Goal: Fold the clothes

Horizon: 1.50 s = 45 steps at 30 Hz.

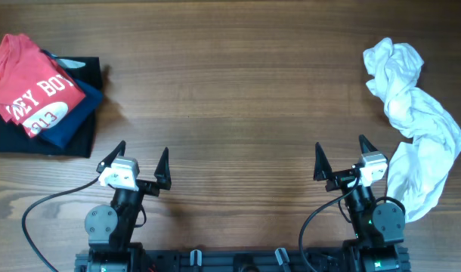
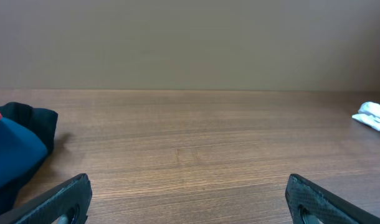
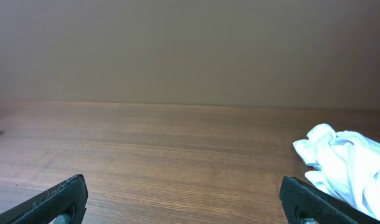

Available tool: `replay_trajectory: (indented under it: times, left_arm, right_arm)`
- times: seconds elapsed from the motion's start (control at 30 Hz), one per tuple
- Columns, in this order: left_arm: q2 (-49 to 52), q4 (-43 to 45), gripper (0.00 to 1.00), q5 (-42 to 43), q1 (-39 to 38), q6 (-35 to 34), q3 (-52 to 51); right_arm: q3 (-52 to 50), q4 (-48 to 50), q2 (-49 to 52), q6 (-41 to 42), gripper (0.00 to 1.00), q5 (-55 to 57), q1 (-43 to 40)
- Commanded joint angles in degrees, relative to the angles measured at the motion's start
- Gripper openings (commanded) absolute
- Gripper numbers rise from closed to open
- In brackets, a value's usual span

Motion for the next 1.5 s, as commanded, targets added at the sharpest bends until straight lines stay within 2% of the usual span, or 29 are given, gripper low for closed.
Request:
replay_trajectory:
  times: [0.0, 0.07, 0.23, 0.4, 0.53, 0.67, 0.77, 0.83, 0.9, 0.93, 1.03, 1.13, 1.27, 1.47]
  left_arm:
    - [-0.2, 0.3, 1.0, -0.1, -0.3, 0.9, -0.5]
    - [-0.2, 0.1, 1.0, -0.1, -0.3, 0.6, -0.5]
    - [0.7, -2.6, 1.0, -0.1, -0.3, -3.4, 1.5]
    - [7.5, -12.5, 1.0, -0.1, -0.3, -3.4, 12.8]
    - [16.7, -18.0, 1.0, -0.1, -0.3, -3.4, 22.9]
    - [31.5, -28.4, 1.0, -0.1, -0.3, -3.4, 38.4]
    - [39.0, -36.3, 1.0, -0.1, -0.3, -3.4, 46.1]
    - [43.5, -40.9, 1.0, 0.0, -0.3, -3.4, 49.9]
    - [45.3, -41.9, 1.0, 2.3, -0.3, -3.4, 50.6]
    - [45.8, -41.9, 1.0, 3.8, -0.3, -3.4, 50.6]
    - [46.2, -41.9, 1.0, 4.7, -0.3, -3.4, 50.6]
    - [46.2, -42.1, 1.0, 4.6, -0.3, -3.4, 50.6]
    - [46.2, -42.1, 1.0, 4.6, -0.3, -3.4, 50.6]
    - [46.2, -42.1, 1.0, 4.6, -0.3, -3.4, 50.6]
  right_arm:
    - [0.0, 0.3, -0.5, -0.2, 1.0, -1.0, -0.2]
    - [0.0, 0.3, -0.5, 3.3, 1.0, -1.2, -0.2]
    - [2.3, -4.2, 1.2, 3.5, 1.0, 0.1, -0.2]
    - [11.6, -14.7, 8.3, 3.7, 1.0, 3.0, -0.2]
    - [22.7, -23.2, 18.2, 3.8, 1.0, 5.0, -0.2]
    - [36.9, -35.2, 34.6, 4.0, 1.0, 5.1, -0.2]
    - [46.3, -43.0, 46.3, 3.2, 1.0, 4.1, -0.2]
    - [51.5, -45.0, 53.2, 2.3, 1.0, 0.6, -0.2]
    - [53.9, -45.2, 57.7, 0.0, 1.0, 1.3, -0.3]
    - [54.2, -45.2, 59.6, 2.0, 1.0, 5.6, -0.4]
    - [54.2, -49.7, 66.3, 18.2, 1.0, 23.5, -4.0]
    - [54.2, -51.3, 74.0, 24.8, 1.0, 25.1, -12.2]
    - [54.2, -48.9, 85.1, 23.1, 1.0, 21.2, -21.0]
    - [54.1, -45.4, 95.9, 23.1, 0.97, 22.6, -26.3]
